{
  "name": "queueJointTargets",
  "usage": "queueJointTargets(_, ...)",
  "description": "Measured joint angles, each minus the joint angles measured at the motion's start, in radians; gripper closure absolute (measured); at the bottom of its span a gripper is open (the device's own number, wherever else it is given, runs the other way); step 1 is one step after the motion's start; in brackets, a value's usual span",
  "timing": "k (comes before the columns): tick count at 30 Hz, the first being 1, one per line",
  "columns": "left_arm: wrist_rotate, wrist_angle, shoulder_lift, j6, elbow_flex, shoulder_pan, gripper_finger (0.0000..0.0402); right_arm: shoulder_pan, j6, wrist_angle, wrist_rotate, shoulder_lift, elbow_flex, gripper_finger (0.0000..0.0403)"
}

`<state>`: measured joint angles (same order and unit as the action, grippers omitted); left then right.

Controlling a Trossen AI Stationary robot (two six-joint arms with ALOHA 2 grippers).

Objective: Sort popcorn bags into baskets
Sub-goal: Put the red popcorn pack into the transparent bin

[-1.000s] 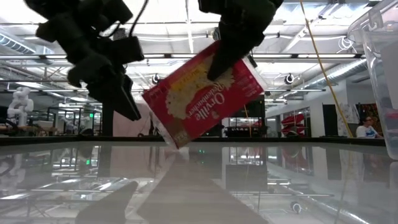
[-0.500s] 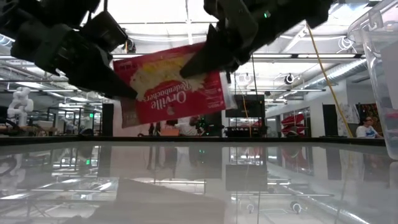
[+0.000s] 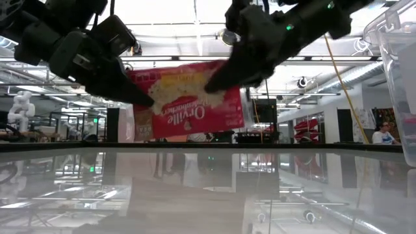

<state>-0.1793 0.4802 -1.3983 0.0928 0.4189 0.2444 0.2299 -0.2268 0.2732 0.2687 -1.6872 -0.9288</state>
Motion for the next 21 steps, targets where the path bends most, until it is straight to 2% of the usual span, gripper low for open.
queueJointTargets(4,-0.007,-0.029,0.0,-0.003,-0.001,-0.001,0.0366,-0.001,-0.121,-0.298,-0.036,0.073,-0.077,0.0324)
queueJointTargets(7,-0.01,-0.032,0.0,-0.016,-0.001,-0.001,0.038,-0.021,-0.174,-0.571,-0.063,0.1,-0.211,0.0292)
queueJointTargets(10,-0.013,-0.035,-0.003,-0.018,-0.001,-0.002,0.0383,-0.055,-0.175,-0.73,-0.096,0.079,-0.353,0.0269)
queueJointTargets(17,-0.021,-0.044,-0.004,-0.008,-0.001,-0.003,0.0365,-0.123,-0.093,-0.792,-0.294,-0.093,-0.57,0.025)
queueJointTargets(21,-0.023,-0.061,-0.004,-0.006,-0.001,-0.003,0.0373,-0.127,-0.01,-0.841,-0.328,-0.204,-0.653,0.025)
